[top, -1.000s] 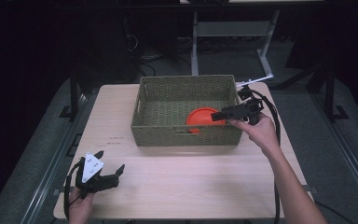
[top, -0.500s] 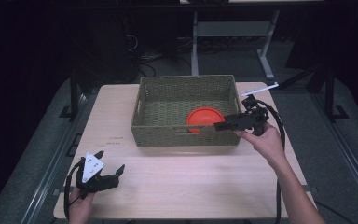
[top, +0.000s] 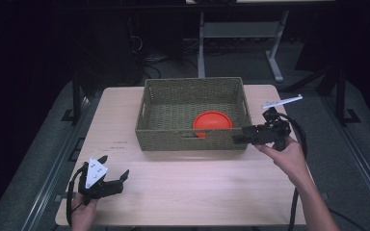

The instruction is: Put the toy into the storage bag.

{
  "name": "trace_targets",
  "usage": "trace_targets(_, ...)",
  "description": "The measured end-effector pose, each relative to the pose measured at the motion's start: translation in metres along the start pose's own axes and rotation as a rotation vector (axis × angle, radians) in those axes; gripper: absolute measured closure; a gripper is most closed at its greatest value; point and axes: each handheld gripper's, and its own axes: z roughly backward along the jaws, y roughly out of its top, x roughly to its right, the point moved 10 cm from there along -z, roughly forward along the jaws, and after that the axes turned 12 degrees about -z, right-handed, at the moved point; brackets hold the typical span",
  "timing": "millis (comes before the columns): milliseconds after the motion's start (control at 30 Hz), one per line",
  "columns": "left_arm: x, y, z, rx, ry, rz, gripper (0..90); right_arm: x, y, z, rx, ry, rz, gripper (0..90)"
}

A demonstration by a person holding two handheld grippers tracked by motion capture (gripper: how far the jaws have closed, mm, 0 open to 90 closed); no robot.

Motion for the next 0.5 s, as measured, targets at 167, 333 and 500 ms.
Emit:
trace_targets(167,0.0,0.0,0.0,0.0,0.001,0.0,12.8,0.001,-0.008,0.005,0.006,0.005,-0.008,19.1)
trace_targets(333,0.001,0.0,0.0,-0.002,-0.001,-0.002,12.8,0.005,-0.017,0.006,0.002,-0.004,-0.007,19.1)
trace_targets(500,0.0,0.0,0.0,-0.001,0.0,-0.01,12.8,0.01,-0.025,0.006,-0.002,-0.004,-0.021,19.2)
